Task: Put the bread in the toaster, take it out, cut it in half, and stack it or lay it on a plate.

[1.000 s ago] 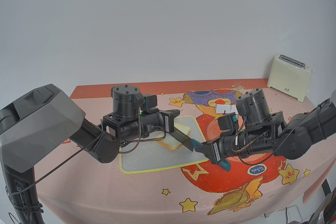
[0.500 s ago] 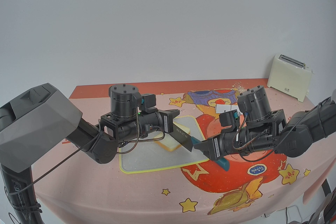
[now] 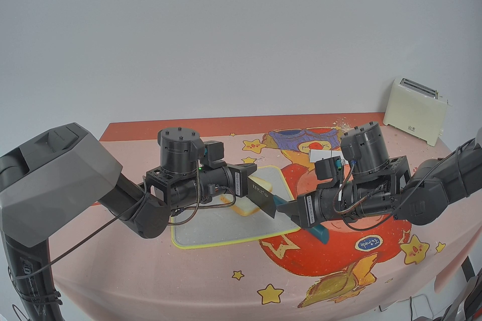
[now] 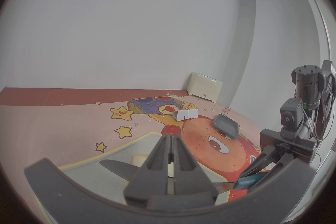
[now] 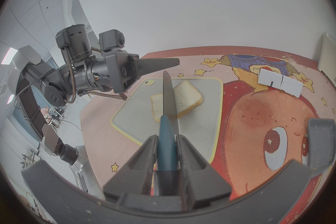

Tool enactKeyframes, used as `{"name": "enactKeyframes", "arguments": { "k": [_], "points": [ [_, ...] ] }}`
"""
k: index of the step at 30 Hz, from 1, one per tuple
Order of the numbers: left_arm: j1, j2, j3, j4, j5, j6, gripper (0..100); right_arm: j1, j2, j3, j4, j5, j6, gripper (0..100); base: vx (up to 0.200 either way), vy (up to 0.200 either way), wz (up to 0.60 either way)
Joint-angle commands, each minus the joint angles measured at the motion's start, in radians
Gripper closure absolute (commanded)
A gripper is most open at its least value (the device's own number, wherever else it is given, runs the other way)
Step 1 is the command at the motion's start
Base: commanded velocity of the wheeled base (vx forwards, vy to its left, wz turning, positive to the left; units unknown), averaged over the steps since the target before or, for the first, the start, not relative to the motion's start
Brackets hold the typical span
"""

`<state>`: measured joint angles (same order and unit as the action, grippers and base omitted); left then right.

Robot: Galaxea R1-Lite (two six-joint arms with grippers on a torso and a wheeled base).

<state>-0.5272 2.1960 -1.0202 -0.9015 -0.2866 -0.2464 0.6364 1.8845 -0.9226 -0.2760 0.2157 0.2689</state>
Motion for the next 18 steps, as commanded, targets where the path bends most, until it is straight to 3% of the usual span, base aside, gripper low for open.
{"name": "enactKeyframes", "arguments": {
  "k": [1,5,18],
  "points": [
    [0.0,0.018,0.005,-0.016,0.0,-0.001,100,0.0,-0.004,-0.013,0.0,0.001,0.001,100,0.0,0.0,0.0],
    [0.001,0.039,0.006,-0.063,0.0,-0.002,100,0.002,-0.005,-0.029,0.001,-0.001,0.001,100,0.0,0.0,0.0],
    [0.0,0.016,0.0,-0.057,-0.003,-0.004,100,-0.001,0.01,0.005,0.001,-0.003,-0.005,100,0.0,0.0,0.0]
  ]
}}
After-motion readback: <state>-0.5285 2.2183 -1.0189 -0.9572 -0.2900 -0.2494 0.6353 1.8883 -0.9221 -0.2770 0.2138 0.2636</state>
